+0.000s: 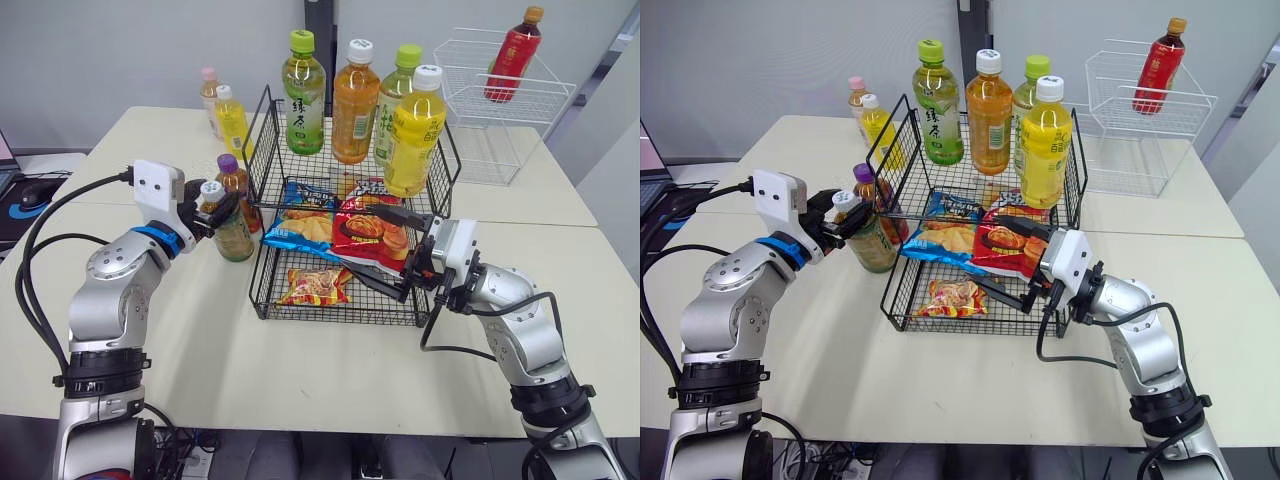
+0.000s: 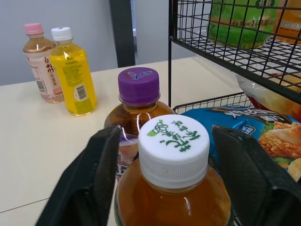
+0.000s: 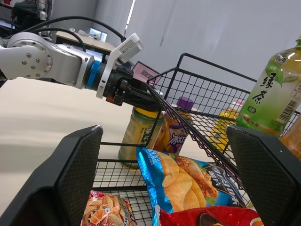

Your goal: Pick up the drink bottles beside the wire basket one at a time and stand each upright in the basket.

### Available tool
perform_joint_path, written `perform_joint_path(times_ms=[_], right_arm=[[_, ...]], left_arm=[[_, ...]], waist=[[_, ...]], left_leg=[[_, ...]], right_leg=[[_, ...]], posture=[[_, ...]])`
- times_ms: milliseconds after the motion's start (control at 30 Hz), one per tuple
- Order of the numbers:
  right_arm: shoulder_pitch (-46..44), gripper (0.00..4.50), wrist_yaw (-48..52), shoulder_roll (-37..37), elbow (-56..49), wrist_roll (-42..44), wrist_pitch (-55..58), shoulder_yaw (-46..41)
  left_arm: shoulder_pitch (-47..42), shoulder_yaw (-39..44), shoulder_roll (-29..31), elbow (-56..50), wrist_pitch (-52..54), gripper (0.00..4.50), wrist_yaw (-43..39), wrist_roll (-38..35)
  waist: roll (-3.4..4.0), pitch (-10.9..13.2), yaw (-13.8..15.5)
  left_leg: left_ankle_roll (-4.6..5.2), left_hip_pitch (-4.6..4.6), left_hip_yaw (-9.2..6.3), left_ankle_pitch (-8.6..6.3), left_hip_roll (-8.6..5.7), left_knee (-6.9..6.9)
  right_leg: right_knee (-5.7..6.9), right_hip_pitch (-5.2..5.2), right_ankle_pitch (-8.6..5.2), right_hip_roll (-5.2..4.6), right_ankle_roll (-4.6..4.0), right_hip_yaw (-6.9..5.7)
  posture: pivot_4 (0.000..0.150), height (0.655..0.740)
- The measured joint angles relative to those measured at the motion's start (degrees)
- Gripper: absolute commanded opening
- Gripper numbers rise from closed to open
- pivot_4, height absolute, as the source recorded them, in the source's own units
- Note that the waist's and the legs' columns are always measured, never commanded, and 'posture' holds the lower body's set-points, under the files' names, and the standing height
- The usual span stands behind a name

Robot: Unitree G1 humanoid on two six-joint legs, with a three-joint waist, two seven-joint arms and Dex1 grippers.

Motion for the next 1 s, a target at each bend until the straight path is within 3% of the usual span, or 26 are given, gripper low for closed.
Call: perform_joint_path(times_ms=[67, 133, 467, 600, 667, 800, 900, 1000], right_arm=[[0.00, 4.50, 0.02, 0.00, 0.00, 0.00, 0.00, 0.00], [0.00, 4.50, 0.06, -0.02, 0.00, 0.00, 0.00, 0.00], [0.08, 4.50, 0.09, 0.06, -0.17, 0.04, -0.01, -0.01], [0.35, 4.50, 0.10, 0.22, -0.97, 0.40, -0.02, -0.07], [0.35, 4.50, 0.10, 0.55, -1.41, 0.57, -0.49, -0.08], [0.15, 4.50, -0.07, 1.98, -1.41, 0.57, -1.71, -0.07], [-0.31, 4.50, -0.60, 2.96, -1.39, 0.40, -2.70, -0.08], [-0.42, 4.50, -1.53, 4.01, -1.31, 0.07, -4.32, -0.20]], left_arm=[[-0.01, 0.09, 0.06, 0.02, -0.31, 1.60, -0.58, -0.06], [-0.01, 0.10, 0.10, 0.25, -0.61, 1.39, -1.42, -0.05], [1.84, 3.45, 2.67, 0.23, 0.79, 1.39, -5.23, -3.70], [3.10, 8.94, 8.50, -2.10, 7.24, 1.39, -8.67, -9.67], [3.28, 14.45, 15.16, -3.67, 14.33, 1.39, -13.05, -17.26], [2.58, 22.38, 24.97, -4.38, 22.45, 1.39, -18.84, -25.84], [0.69, 23.85, 30.15, -4.10, 27.06, 1.39, -21.67, -29.37], [-6.93, 21.83, 34.08, -1.83, 30.27, 1.39, -22.81, -32.27]], waist=[[0.00, 0.00, 0.00], [0.00, 0.00, 0.00], [0.00, 0.01, -0.42], [-0.05, 0.07, -0.58], [-0.17, 0.12, -0.79], [-0.12, 0.15, -0.81], [-0.08, 0.17, -0.46], [-0.17, 0.15, 0.14]], left_leg=[[0.00, 0.01, 0.00, 0.00, 0.00, 0.00], [0.00, 0.02, -0.01, 0.00, 0.00, 0.00], [0.00, -0.01, 0.00, 0.00, 0.03, -0.02], [-0.01, -0.22, -0.02, 0.00, 0.04, -0.03], [-0.01, -0.31, 0.01, 0.00, 0.05, -0.05], [-0.01, -0.29, 0.01, 0.00, 0.01, -0.05], [-0.01, -0.25, -0.03, 0.00, 0.00, -0.05], [-0.01, -0.28, -0.14, 0.00, 0.01, -0.03]], right_leg=[[0.00, 0.00, 0.00, 0.00, 0.00, 0.00], [0.01, 0.00, 0.00, 0.00, 0.00, 0.00], [0.00, -0.04, 0.00, 0.01, 0.00, -0.01], [0.01, -0.24, 0.00, 0.01, 0.00, -0.04], [-0.01, -0.37, 0.00, 0.01, 0.00, -0.03], [-0.10, -0.31, 0.00, -0.02, 0.00, -0.02], [-0.10, -0.25, 0.00, -0.02, 0.00, -0.06], [-0.12, -0.22, -0.01, -0.01, 0.00, -0.15]], posture=[[0.150, 0.7400], [0.150, 0.7400], [0.150, 0.7400], [0.150, 0.7400], [0.150, 0.7400], [0.150, 0.7400], [0.150, 0.7400], [0.150, 0.7400]])
